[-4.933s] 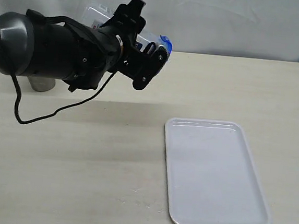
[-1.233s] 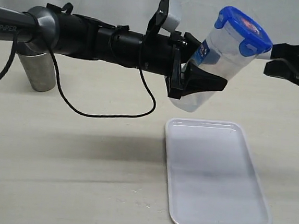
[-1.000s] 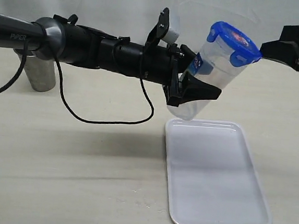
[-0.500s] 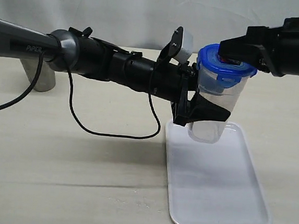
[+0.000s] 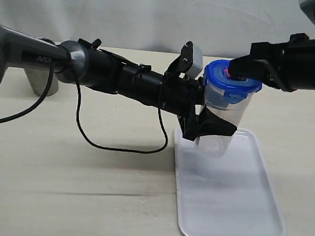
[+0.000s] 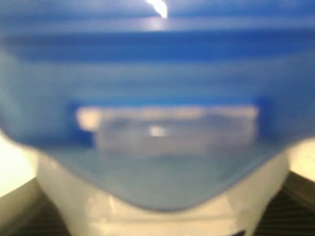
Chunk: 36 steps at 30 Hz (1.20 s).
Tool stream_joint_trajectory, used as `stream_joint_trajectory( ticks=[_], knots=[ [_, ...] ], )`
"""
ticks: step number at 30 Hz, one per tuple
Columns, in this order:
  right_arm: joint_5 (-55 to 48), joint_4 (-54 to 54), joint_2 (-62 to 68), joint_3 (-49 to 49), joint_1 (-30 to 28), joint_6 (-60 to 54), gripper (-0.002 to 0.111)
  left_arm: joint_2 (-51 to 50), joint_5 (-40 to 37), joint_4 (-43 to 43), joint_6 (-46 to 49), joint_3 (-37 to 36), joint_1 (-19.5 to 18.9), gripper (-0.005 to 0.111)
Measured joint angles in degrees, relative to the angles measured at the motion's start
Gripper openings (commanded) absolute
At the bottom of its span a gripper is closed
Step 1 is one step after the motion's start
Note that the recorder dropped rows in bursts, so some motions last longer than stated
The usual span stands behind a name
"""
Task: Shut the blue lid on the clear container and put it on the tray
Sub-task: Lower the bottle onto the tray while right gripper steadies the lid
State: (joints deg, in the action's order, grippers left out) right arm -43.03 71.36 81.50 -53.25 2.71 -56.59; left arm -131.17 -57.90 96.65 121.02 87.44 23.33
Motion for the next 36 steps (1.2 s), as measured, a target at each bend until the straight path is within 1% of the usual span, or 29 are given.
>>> stream_joint_trajectory(
  ticks=[10, 18, 25, 32, 34, 36],
  knots=[
    [2.7, -1.0, 2.9, 2.1, 0.0, 0.1, 0.004, -3.7, -0.9, 0.1, 0.0, 0.0, 0.0, 0.0],
    [1.5, -1.4, 3.0, 3.7, 0.0, 0.1, 0.004, -5.8, -3.0, 0.4, 0.0, 0.2, 0.5, 0.0],
    [2.0, -0.8, 3.1, 5.3, 0.0, 0.1, 0.004, -6.6, -1.5, 0.2, 0.0, 0.2, 0.9, 0.0],
    [1.6, -0.8, 3.1, 5.6, 0.0, 0.1, 0.004, -6.1, 0.3, -2.9, 0.0, 1.0, 1.2, 0.0],
    [1.5, -0.8, 3.1, 5.6, 0.0, 0.1, 0.004, -6.1, 0.3, -3.0, 0.0, 1.0, 1.2, 0.002],
    [1.5, -0.8, 3.1, 5.6, 0.0, 0.1, 0.004, -6.1, 0.3, -3.2, 0.0, 1.1, 1.2, 0.012]
  ],
)
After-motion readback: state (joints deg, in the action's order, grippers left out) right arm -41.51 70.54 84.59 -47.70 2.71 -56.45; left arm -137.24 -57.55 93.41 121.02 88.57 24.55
